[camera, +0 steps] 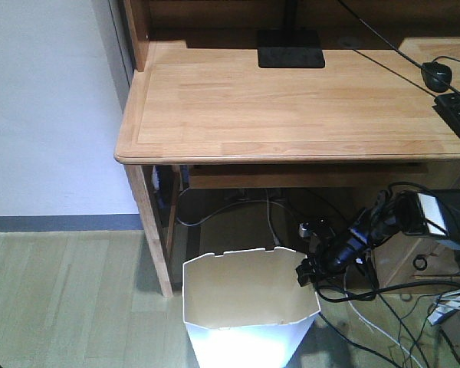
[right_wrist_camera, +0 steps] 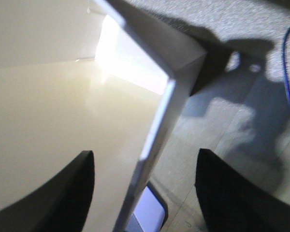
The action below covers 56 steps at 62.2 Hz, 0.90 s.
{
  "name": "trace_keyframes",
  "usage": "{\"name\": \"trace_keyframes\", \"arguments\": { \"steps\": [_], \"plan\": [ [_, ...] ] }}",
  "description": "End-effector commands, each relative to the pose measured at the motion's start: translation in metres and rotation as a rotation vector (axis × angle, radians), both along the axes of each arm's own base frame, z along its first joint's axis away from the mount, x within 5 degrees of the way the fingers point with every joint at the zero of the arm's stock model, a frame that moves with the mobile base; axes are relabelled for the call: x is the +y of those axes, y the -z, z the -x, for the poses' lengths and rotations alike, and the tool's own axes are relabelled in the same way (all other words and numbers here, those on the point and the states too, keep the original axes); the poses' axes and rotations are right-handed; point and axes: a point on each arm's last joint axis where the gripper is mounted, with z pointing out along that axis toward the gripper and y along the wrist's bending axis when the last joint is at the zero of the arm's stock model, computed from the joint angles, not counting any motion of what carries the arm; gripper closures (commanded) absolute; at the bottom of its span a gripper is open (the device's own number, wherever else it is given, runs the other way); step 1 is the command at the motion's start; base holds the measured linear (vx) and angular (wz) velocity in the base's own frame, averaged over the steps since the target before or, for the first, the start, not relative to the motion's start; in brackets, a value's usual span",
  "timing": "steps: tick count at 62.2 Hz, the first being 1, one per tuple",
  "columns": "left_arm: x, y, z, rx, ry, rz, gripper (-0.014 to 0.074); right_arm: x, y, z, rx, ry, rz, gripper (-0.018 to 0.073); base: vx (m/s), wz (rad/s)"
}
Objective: Move trash bin to bedside with robot
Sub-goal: 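Close the right gripper on the bin rim, then drag the gripped bin out from under the desk with the right gripper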
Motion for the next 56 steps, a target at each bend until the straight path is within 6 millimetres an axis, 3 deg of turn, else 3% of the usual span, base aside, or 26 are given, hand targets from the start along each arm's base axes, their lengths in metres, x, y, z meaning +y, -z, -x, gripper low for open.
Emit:
{"name": "trace_keyframes", "arguments": {
  "steps": [1, 27, 56],
  "plan": [
    [-0.001, -0.003, 0.000, -0.069, 0.009, 0.023, 0.0603, 0.002, -0.025, -0.024, 0.001, -0.048, -0.031, 0.0179, 0.00, 0.00],
    [-0.001, -0.003, 0.000, -0.069, 0.009, 0.023, 0.0603, -0.006, -0.017, -0.037, 0.169, -0.032, 0.051, 0.0573, 0.00, 0.00],
    [-0.001, -0.003, 0.000, -0.069, 0.009, 0.023, 0.0603, -0.013, -0.006, -0.039, 0.123, 0.028, 0.134, 0.0557, 0.00, 0.00]
  ]
}}
